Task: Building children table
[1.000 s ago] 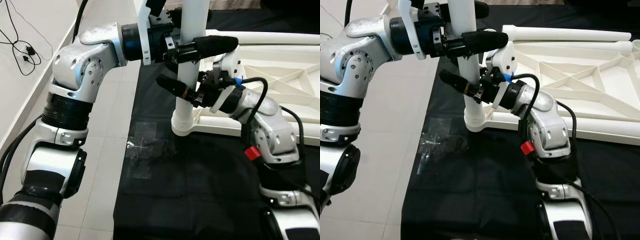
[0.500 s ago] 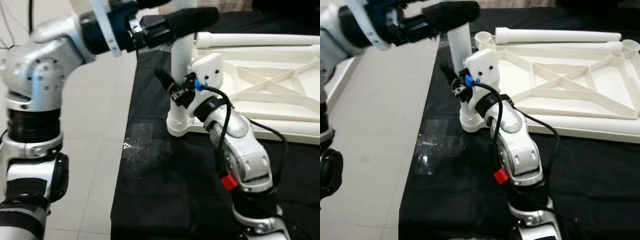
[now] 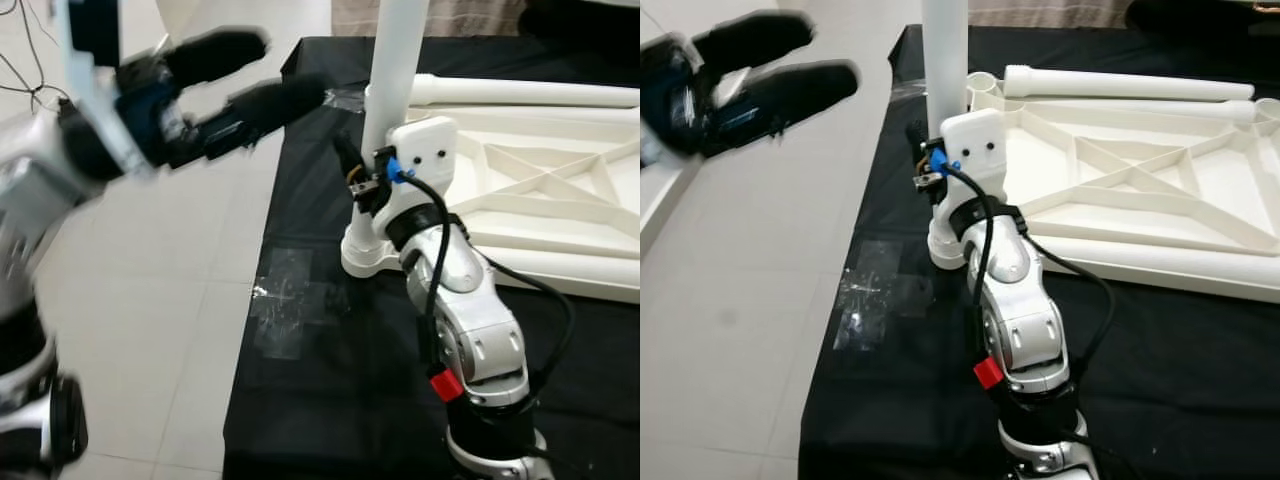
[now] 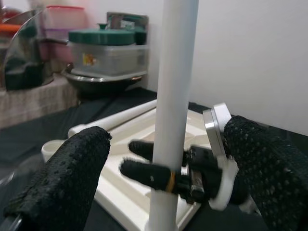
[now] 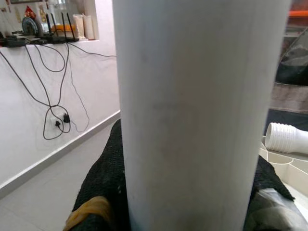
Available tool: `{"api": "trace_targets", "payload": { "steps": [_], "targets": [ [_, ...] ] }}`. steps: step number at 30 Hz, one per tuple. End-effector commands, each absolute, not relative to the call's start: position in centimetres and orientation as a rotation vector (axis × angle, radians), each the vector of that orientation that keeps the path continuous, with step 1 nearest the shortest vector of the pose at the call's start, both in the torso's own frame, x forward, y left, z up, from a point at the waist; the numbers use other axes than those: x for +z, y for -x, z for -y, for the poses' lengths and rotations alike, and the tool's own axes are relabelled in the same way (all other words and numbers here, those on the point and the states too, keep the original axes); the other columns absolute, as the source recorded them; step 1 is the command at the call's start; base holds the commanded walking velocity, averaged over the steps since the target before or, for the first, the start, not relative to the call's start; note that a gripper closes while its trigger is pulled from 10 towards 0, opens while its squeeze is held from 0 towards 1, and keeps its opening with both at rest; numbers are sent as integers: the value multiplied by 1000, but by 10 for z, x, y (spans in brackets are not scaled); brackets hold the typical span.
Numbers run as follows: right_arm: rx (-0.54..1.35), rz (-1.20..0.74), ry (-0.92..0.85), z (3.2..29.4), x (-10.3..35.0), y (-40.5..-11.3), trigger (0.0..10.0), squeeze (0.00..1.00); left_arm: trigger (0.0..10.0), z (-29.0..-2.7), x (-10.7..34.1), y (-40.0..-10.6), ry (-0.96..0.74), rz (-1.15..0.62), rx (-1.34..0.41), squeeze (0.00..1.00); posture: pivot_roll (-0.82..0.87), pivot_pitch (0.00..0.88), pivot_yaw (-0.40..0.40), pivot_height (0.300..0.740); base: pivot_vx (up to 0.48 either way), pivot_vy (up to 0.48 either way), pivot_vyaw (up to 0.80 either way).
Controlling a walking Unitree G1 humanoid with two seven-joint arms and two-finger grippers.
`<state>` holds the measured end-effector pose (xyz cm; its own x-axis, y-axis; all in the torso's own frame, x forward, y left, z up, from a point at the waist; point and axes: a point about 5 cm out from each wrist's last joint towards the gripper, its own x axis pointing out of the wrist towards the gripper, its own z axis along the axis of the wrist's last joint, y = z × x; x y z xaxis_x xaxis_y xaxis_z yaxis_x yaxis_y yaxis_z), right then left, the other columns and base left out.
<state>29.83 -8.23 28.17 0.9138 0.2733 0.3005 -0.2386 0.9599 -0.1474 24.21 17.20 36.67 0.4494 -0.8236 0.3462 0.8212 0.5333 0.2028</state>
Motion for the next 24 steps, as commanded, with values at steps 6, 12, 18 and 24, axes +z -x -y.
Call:
{"api": "trace_targets", "payload": {
  "steps": [6,12,18,24],
  "targets": [
    [129,110,141,102,243,-313,0,0,10000,-174,329,-209,44,311,-1107,0,79,278,24,740,0,0,0],
    [123,136,132,101,249,-314,0,0,10000,-177,292,-189,118,153,-1164,0,79,275,28,740,0,0,0],
    [118,159,120,103,253,-314,0,0,10000,-168,253,-181,131,4,-1134,0,80,274,28,740,0,0,0],
    [112,187,101,104,256,-312,0,0,10000,-160,238,-183,164,-31,-1089,0,80,273,32,740,0,0,0]
  ]
}}
